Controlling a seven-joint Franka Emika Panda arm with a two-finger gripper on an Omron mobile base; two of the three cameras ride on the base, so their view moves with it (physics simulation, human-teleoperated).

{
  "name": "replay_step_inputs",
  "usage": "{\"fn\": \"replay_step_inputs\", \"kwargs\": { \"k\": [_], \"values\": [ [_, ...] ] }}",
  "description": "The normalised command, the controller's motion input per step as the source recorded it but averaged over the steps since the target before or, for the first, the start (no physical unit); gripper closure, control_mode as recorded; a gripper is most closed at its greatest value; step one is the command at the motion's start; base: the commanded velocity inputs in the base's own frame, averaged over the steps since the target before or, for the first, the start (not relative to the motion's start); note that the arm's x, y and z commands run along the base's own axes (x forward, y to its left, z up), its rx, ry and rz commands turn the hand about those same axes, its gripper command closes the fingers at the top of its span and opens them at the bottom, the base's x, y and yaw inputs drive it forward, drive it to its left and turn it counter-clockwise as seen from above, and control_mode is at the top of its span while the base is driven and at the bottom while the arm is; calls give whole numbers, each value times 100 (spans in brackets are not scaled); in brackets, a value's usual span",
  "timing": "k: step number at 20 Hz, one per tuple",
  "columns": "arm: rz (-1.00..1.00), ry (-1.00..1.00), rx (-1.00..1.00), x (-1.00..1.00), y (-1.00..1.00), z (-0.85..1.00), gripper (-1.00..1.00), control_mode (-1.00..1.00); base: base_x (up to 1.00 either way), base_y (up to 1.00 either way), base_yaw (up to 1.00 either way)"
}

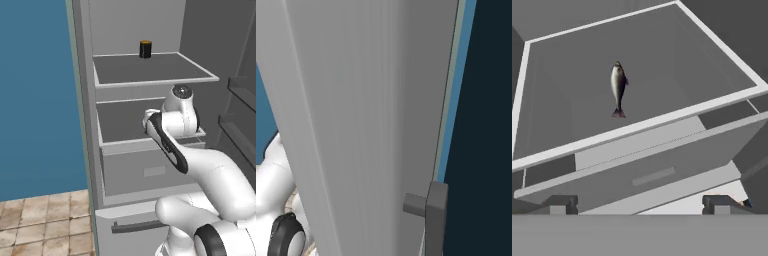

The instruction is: Take the fish out of the fridge, briefly rinse it in the sink, and place it on the tray next to the sink.

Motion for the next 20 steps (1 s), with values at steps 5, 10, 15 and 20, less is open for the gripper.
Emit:
{"fn": "replay_step_inputs", "kwargs": {
  "k": [5,10,15,20],
  "values": [
    [0,-1,-4,56,0,-7,-100,-100,0,0,0],
    [0,0,-1,47,0,-7,-100,-100,0,0,0],
    [10,8,0,32,0,-25,-100,-100,0,0,0],
    [13,12,0,19,0,-19,-100,-100,0,0,0]
  ]
}}
